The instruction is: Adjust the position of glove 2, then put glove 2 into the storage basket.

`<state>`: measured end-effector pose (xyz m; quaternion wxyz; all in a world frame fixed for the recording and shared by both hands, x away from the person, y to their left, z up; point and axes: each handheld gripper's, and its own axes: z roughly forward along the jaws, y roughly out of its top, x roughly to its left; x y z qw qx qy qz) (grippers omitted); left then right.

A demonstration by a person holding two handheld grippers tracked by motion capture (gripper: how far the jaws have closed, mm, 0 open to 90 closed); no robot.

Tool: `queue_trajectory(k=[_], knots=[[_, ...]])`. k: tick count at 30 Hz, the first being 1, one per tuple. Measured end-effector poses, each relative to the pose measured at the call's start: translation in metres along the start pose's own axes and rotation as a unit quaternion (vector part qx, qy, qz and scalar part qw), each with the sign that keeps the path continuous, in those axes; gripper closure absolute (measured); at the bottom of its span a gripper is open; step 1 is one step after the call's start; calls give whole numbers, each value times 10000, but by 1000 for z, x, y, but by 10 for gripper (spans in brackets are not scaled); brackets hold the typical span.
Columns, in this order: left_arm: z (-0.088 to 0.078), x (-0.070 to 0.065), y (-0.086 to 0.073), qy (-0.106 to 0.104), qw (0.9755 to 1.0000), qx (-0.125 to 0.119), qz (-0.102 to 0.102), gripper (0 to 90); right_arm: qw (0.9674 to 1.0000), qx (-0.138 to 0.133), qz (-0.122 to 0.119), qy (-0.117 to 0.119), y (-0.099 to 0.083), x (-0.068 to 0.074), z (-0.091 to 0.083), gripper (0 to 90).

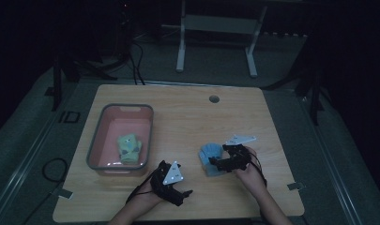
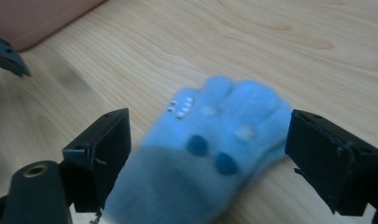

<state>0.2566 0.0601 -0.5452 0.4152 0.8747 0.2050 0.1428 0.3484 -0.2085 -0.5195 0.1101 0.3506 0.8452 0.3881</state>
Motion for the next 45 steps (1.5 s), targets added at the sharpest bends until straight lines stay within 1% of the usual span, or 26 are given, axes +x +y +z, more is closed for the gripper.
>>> queue_trajectory(k=[2,6,8,9,10,12,14,15,16,18,20,22,23,24,25,27,28,32,34,36,37,39,40,42,44,45], knots=[[6,-2,0,-14,9999,93,67,47,10000,-7,-47,-68,0,-4,-4,140],[11,-2,1,-22,9998,117,145,47,9999,-118,52,-14,-1,-12,-12,139],[12,-2,2,-31,9998,106,166,46,9999,-118,52,-14,-1,-12,-12,139],[15,0,7,-156,9996,139,211,46,9999,-126,61,-20,0,-13,-14,138],[17,0,9,-173,9994,160,263,46,9997,-238,91,25,1,-17,-18,136],[21,0,14,-249,9988,244,346,46,9994,-250,194,110,2,-20,-21,128],[24,1,19,-203,9982,250,505,46,9990,-297,294,168,4,-23,-22,124],[26,1,21,-232,9980,219,544,46,9987,-365,344,99,6,-24,-23,124],[27,2,24,-231,9979,205,568,46,9984,-418,369,126,7,-25,-23,120],[31,3,30,-188,9969,163,741,47,9974,-466,486,260,9,-28,-22,111],[36,2,36,-216,9960,96,859,68,9973,-428,509,312,12,-31,-18,126],[41,1,41,-174,9940,-1,1081,85,9976,-330,507,346,15,-33,-11,152],[44,0,44,-174,9929,-47,1179,134,9978,-332,462,327,17,-33,-8,171],[47,0,47,-139,9919,-48,1262,149,9979,-309,458,334,18,-34,-4,179],[50,0,49,-156,9907,-80,1346,149,9979,-269,481,351,19,-35,0,196],[56,1,53,-160,9890,-109,1463,190,9979,-221,510,334,20,-37,8,217],[59,1,54,-203,9878,-102,1540,203,9979,-170,530,341,21,-38,11,226],[68,1,56,-203,9824,-19,1859,270,9975,-30,590,395,20,-41,21,242],[71,3,55,-262,9809,-37,1925,317,9975,37,587,391,17,-41,26,242],[75,3,54,-269,9791,-6,2016,372,9973,93,610,405,14,-42,28,242],[76,4,53,-280,9779,32,2073,403,9971,130,620,413,13,-41,30,242],[79,2,50,-221,9745,101,2233,433,9967,138,654,453,10,-41,31,241],[80,1,49,-234,9735,145,2272,457,9967,160,651,454,9,-41,32,241],[81,-1,48,-156,9723,147,2327,499,9968,208,631,448,6,-40,34,230],[82,-1,48,-121,9722,162,2331,558,9969,283,586,444,2,-39,37,229],[83,0,48,-122,9731,184,2294,571,9973,326,528,396,0,-37,38,229]])
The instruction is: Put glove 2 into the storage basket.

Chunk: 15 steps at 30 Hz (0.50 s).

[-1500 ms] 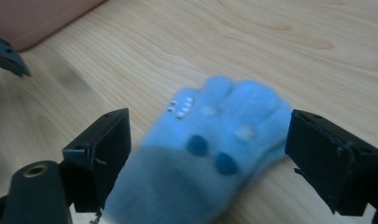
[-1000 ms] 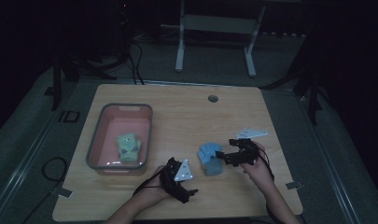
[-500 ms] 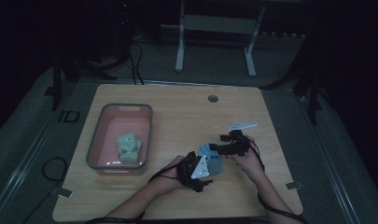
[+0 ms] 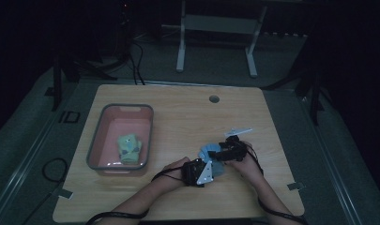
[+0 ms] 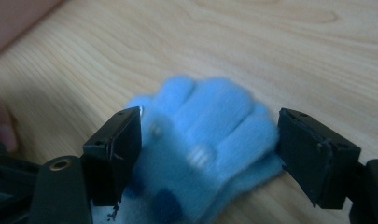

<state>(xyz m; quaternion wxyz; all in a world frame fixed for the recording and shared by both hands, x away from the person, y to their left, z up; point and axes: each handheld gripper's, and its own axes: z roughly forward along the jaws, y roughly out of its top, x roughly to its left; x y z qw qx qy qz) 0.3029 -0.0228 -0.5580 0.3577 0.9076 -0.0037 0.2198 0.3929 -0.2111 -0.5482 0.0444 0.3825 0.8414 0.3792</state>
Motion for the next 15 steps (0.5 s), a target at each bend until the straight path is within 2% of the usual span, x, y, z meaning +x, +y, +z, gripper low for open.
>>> queue_trajectory(k=[4,6,7,10,15], knots=[[1,1,0,-24,9999,21,-119,666,9998,20,-148,-105,-2,3,1,242],[0,5,1,-102,9995,40,-290,722,9994,37,-300,-174,-3,5,1,256],[-1,6,1,-123,9996,67,-263,735,9991,56,-361,-212,-3,6,2,256],[-1,7,3,-181,9994,145,-271,751,9975,86,-607,-350,-3,8,4,253],[-1,9,3,-242,9989,148,-386,756,9969,16,-702,-362,-2,5,6,231]])
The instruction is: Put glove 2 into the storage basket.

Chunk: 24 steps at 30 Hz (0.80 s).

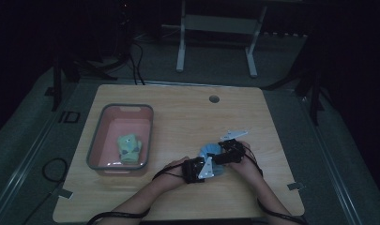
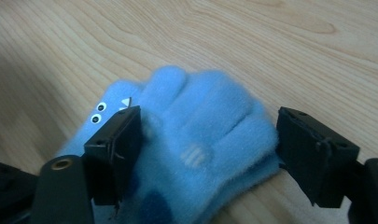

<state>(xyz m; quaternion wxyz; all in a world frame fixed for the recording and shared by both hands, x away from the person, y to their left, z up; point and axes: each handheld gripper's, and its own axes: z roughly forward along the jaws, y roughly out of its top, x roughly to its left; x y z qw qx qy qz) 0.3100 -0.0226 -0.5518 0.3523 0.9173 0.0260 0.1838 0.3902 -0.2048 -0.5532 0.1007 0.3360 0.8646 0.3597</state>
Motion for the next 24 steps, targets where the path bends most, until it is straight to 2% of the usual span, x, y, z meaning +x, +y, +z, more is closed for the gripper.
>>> queue_trajectory(k=[3,4,5,7,10,11,13,16,20,24], knots=[[0,0,0,-12,10000,13,-8,757,10000,7,-78,-25,0,-1,1,195],[0,0,0,-12,10000,13,-8,758,10000,7,-78,-25,0,-1,1,195],[0,1,0,-19,10000,20,-19,758,10000,-17,-20,-18,-1,-4,2,157],[0,1,0,-38,10000,-2,-74,760,10000,-54,-24,2,-2,-5,2,180],[0,3,-1,-83,9999,-25,-129,766,9997,-95,-136,164,-2,-2,0,331],[0,3,-1,-83,9999,-25,-129,768,9997,-95,-136,164,-2,-2,0,331],[0,4,-1,-107,9998,-31,-175,770,9992,-86,-92,386,-2,0,-1,504],[-1,5,0,-143,9997,-6,-192,777,9978,-155,33,651,-4,2,-1,662],[-3,7,-1,-166,9997,29,-182,787,9954,-181,390,861,-5,0,-1,759],[-10,11,-3,-192,9995,35,-259,791,9938,-264,544,934,-1,-1,-6,802]])
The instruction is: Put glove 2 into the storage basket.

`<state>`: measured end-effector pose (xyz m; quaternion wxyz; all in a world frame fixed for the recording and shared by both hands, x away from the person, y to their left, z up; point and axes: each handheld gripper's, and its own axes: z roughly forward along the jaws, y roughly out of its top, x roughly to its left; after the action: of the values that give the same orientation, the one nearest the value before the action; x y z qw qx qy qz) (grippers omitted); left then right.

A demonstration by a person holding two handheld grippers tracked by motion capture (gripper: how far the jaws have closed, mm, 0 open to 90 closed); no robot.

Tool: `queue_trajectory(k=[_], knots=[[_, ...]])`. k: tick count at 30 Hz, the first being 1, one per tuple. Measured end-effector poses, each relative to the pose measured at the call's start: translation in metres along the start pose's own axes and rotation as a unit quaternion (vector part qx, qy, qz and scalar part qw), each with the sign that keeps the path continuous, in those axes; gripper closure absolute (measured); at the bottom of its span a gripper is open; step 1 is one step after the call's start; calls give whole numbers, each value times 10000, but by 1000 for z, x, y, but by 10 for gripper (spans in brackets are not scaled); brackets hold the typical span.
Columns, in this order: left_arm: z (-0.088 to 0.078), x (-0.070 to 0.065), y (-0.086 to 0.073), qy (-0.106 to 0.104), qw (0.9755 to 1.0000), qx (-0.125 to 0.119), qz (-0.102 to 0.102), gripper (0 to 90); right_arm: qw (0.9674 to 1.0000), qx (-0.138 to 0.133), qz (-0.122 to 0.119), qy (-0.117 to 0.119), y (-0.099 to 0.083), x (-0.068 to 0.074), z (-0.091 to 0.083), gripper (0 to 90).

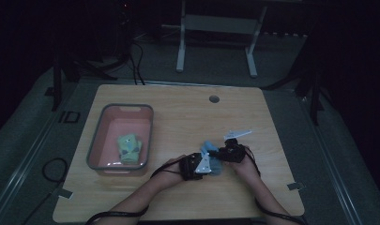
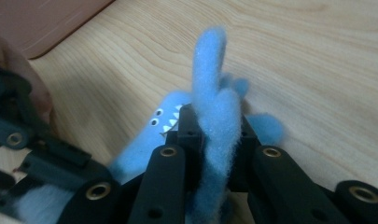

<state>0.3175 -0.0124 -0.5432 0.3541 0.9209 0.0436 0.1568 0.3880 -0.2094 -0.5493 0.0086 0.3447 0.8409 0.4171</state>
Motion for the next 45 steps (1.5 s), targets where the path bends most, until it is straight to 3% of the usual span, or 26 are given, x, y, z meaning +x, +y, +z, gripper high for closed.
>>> queue_trajectory(k=[5,13,24,45], knots=[[-11,3,0,35,10000,-25,18,793,9999,88,-75,16,13,11,-3,817],[-41,13,3,106,9999,-62,25,793,9997,-125,-121,173,36,23,-7,818],[-79,22,5,218,9997,45,131,793,9990,-222,-159,368,63,41,-6,817],[-141,39,-6,566,9979,314,69,792,9966,-267,-467,625,121,78,18,817]])
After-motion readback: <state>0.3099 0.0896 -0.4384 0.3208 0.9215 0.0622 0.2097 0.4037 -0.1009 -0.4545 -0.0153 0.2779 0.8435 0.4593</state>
